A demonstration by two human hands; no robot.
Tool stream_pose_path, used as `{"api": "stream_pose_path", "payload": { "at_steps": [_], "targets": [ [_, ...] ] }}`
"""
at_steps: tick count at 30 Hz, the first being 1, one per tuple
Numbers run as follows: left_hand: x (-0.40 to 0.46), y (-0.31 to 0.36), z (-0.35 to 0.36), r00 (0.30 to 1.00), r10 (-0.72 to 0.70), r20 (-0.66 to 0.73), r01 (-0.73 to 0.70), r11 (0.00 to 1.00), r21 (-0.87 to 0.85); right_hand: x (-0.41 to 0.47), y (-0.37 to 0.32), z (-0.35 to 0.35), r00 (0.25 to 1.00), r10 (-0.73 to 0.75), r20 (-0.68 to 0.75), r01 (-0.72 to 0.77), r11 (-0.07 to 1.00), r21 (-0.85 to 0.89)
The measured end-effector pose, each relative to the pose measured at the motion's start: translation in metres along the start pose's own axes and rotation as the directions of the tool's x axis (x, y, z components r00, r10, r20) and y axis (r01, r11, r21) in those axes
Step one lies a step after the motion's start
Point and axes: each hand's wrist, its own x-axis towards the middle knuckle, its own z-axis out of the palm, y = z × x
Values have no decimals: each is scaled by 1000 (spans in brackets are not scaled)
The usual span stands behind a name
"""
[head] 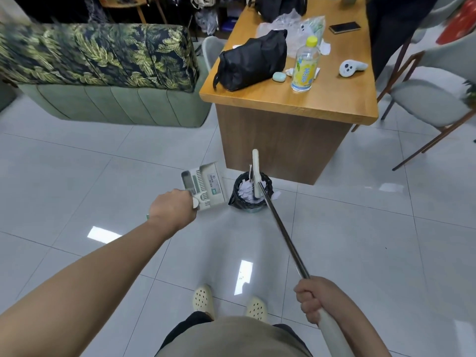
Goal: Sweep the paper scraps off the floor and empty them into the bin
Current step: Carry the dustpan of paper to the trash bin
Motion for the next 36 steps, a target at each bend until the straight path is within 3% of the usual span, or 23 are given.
{"api": "stream_pose_path", "payload": {
  "at_steps": [3, 6, 9, 13, 28, 30, 33, 36],
  "targets": [
    [6, -13, 20, 988, -153, 31, 156, 956, -250, -8, -6, -1, 996, -42, -81, 30, 989, -144],
    [15, -44, 48, 947, -310, 87, 311, 806, -505, -13, -14, -10, 993, -8, -119, -3, 996, -93],
    [21, -75, 78, 905, -397, 157, 403, 674, -620, -14, -21, -17, 988, 8, -156, -18, 998, -65],
    [29, -91, 111, 896, -394, 205, 433, 670, -603, -1, -31, -16, 979, 60, -192, -70, 997, -43],
    [20, -52, 149, 849, -477, 228, 517, 661, -544, 49, -52, -13, 949, 217, -229, -197, 974, 109],
    [20, -48, 143, 858, -489, 158, 493, 698, -519, 54, -55, -17, 948, 226, -223, -202, 971, 124],
    [18, -30, 132, 855, -509, -96, 399, 766, -503, 58, -64, -26, 951, 239, -196, -210, 965, 158],
    [22, 5, 120, 882, -297, -366, 117, 890, -440, 65, -80, -36, 967, 188, -174, -156, 970, 185]
  ]
}}
